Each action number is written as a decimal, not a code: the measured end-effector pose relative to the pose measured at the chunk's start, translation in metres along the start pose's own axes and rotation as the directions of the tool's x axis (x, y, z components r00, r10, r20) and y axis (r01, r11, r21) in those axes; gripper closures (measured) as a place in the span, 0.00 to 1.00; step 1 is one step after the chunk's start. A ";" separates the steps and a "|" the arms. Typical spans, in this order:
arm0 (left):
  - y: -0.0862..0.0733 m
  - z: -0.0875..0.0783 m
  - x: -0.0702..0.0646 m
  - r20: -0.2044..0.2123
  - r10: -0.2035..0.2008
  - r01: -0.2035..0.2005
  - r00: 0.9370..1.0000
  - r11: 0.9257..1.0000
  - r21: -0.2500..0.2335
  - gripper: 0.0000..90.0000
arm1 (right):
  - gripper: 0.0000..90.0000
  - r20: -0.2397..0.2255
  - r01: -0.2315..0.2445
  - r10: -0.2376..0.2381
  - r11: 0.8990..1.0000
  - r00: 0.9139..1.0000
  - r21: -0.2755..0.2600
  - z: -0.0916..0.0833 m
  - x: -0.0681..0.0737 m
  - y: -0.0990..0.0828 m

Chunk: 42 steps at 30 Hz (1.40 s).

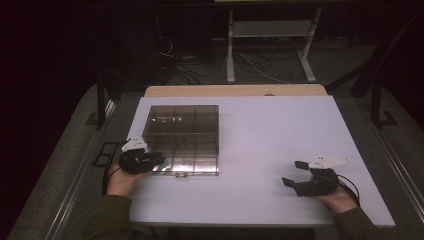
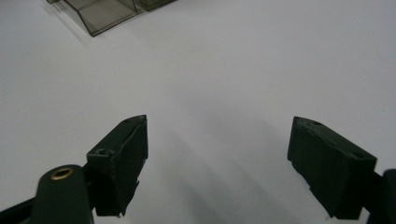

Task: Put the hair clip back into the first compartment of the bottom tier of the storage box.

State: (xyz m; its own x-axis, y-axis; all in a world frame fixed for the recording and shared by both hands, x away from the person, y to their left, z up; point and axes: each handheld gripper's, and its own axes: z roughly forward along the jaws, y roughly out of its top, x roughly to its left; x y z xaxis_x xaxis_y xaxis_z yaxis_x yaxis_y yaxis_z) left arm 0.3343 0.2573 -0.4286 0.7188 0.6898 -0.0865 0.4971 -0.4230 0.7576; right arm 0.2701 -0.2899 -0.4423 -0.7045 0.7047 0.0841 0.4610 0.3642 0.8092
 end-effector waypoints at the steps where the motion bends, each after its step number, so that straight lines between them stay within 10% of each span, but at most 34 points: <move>1: 0.000 0.000 0.000 0.000 0.002 -0.002 1.000 1.000 0.000 0.76 | 0.22 0.001 -0.001 0.001 1.000 1.000 -0.001 0.000 0.000 0.000; 18: 0.004 0.001 -0.007 0.027 0.004 -0.003 1.000 1.000 -0.021 0.69 | 0.22 0.004 -0.003 0.003 1.000 1.000 -0.001 -0.001 0.000 0.000; 42: 0.017 0.011 -0.052 0.117 0.045 -0.035 0.992 0.995 -0.089 0.36 | 0.22 0.003 -0.003 0.003 1.000 1.000 -0.005 -0.002 -0.001 0.000</move>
State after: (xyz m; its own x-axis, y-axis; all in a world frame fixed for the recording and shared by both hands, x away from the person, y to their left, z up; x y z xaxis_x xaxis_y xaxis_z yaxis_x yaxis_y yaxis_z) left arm 0.3107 0.2083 -0.4182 0.7925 0.5963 -0.1275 0.4266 -0.3928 0.8147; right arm 0.2700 -0.2914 -0.4412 -0.7016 0.7075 0.0844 0.4598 0.3591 0.8122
